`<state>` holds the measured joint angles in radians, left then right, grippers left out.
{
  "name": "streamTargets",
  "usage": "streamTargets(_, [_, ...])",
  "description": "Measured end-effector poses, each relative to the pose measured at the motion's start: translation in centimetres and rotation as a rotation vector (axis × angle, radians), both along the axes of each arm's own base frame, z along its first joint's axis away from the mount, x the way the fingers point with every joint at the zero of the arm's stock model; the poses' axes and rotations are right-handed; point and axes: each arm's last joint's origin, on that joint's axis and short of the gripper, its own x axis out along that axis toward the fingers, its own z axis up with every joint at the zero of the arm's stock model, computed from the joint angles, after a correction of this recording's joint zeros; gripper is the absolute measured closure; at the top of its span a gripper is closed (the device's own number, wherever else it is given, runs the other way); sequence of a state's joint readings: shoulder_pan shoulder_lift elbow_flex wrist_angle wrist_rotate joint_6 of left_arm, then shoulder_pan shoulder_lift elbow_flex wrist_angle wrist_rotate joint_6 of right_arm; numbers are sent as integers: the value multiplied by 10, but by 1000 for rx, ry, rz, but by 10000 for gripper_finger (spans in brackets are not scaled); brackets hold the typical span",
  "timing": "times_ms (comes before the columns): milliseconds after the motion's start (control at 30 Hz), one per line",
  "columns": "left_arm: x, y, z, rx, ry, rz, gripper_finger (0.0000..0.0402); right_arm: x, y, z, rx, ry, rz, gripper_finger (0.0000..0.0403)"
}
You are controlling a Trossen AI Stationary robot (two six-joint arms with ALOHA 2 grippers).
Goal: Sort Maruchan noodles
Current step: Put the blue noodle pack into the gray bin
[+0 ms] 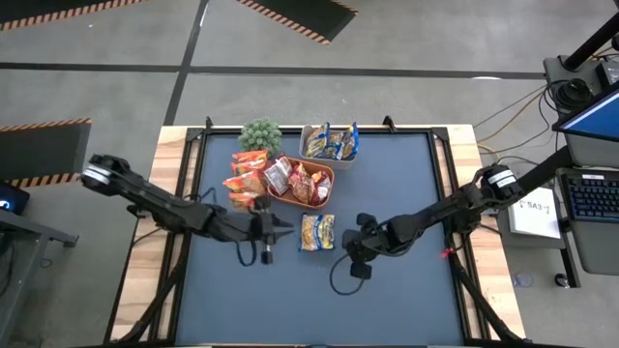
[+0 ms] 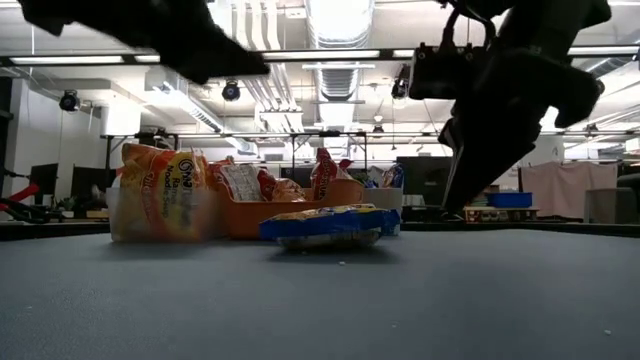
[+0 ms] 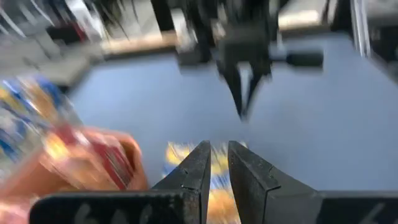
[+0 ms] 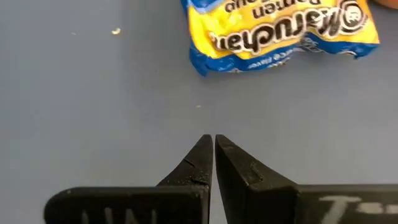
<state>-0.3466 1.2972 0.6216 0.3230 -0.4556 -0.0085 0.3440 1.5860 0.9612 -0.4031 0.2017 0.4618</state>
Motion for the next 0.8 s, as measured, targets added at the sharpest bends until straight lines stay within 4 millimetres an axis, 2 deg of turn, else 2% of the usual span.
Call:
streamTargets(200, [18,-7,-35,-51,238,24,362,-1,-2,-1,-153,-29,13,394])
streamTargets(333, [35,-14,-51,-2,399,40,362,2,-6,9,-252,-96,93,394])
streamTargets(433, [46,-18,-60,49,536,51,362,2,-8,26,-285,-170,161,394])
streamTargets(633, [60,-23,-72,133,747,68,362,-13,-19,69,-356,-356,253,394])
streamTargets(800, [71,-27,-87,148,791,73,362,-30,-35,105,-404,-487,262,394])
